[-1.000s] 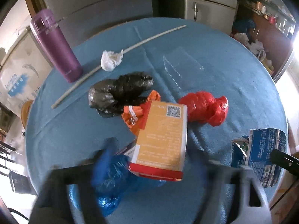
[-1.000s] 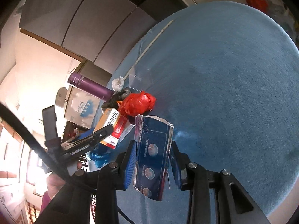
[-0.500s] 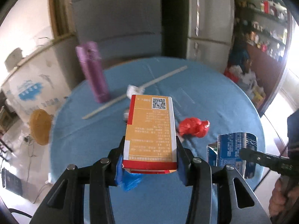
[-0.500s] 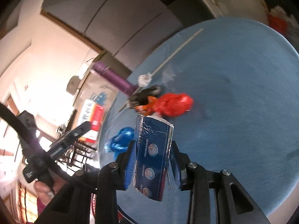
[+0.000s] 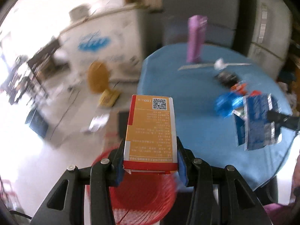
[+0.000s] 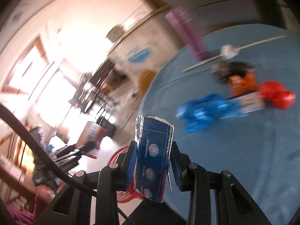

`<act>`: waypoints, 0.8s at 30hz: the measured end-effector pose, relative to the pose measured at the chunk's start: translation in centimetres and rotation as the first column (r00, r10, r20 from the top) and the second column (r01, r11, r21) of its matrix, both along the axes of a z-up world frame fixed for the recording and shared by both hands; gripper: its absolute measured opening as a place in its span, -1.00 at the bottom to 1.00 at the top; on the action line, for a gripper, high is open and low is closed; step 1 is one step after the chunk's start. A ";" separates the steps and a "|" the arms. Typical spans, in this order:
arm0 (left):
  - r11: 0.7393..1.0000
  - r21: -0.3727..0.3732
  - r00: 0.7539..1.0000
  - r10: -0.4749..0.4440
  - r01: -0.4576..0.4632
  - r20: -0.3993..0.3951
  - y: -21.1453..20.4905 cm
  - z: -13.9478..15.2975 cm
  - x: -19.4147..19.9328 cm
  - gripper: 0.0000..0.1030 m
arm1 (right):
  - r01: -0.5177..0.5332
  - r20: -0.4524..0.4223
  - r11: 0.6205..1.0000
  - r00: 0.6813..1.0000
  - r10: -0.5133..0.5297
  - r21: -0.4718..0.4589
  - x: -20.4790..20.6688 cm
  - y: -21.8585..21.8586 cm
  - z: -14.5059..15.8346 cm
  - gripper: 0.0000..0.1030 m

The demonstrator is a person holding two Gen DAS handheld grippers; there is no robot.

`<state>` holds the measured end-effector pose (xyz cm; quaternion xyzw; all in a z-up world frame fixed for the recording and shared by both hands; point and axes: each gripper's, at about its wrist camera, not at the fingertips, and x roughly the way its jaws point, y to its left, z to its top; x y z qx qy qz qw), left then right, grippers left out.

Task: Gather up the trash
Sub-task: 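Drop both boxes into the red basket by opening both tools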

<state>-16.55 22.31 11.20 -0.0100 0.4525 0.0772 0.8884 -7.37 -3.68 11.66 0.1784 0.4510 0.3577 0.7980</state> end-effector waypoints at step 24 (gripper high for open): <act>0.965 -0.165 0.963 0.169 -0.205 -0.211 8.2 -8.6 -5.6 0.10 | -0.219 -0.154 0.973 0.966 0.206 -0.077 1.9 16.1 -7.1 0.17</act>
